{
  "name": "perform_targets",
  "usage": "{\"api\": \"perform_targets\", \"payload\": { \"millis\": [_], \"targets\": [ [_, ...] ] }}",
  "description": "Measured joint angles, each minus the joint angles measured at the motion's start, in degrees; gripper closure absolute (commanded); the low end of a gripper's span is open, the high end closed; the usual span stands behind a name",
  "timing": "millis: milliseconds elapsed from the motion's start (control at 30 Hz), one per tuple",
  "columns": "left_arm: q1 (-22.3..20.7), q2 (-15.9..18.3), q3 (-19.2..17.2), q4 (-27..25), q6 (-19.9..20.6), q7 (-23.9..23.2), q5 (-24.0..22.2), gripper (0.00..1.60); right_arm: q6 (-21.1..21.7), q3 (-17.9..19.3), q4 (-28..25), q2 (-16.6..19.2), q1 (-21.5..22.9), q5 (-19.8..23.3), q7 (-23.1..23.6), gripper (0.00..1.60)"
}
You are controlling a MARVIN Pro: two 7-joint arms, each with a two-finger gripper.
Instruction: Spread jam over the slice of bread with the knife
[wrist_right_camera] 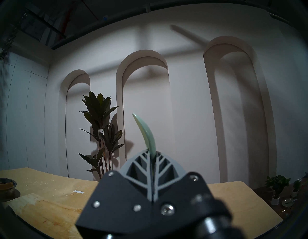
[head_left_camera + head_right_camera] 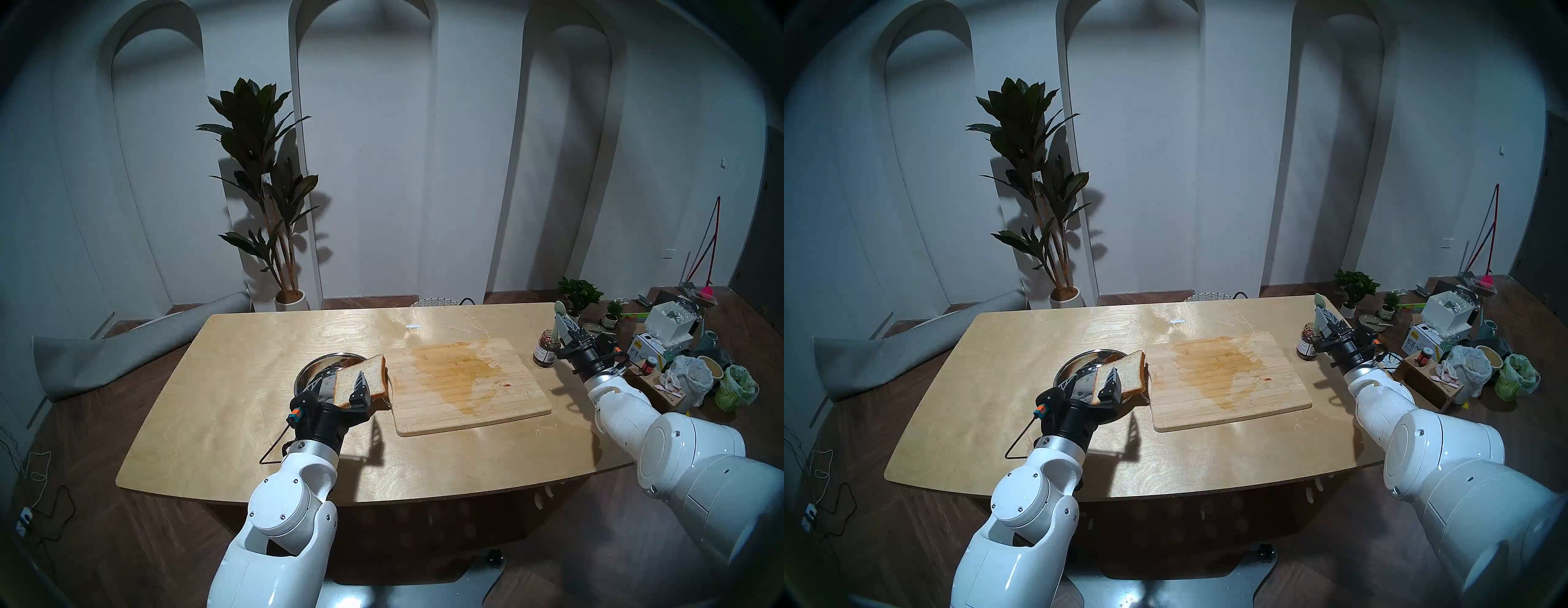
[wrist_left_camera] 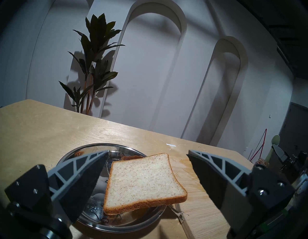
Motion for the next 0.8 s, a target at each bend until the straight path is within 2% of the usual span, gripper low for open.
{"api": "perform_targets", "payload": {
  "millis": [500,800],
  "targets": [
    [-0.16,-0.19,-0.36,0.26,-0.01,0.24,-0.17,0.00,-0.54,0.36,-0.20,-0.74,0.01,0.06,1.53,1.60],
    [0.26,-0.31,-1.59,0.14,-0.23,0.20,-1.11,0.00,-0.75,-1.19,-0.15,-1.56,0.04,-1.33,1.19,1.60]
  ]
}}
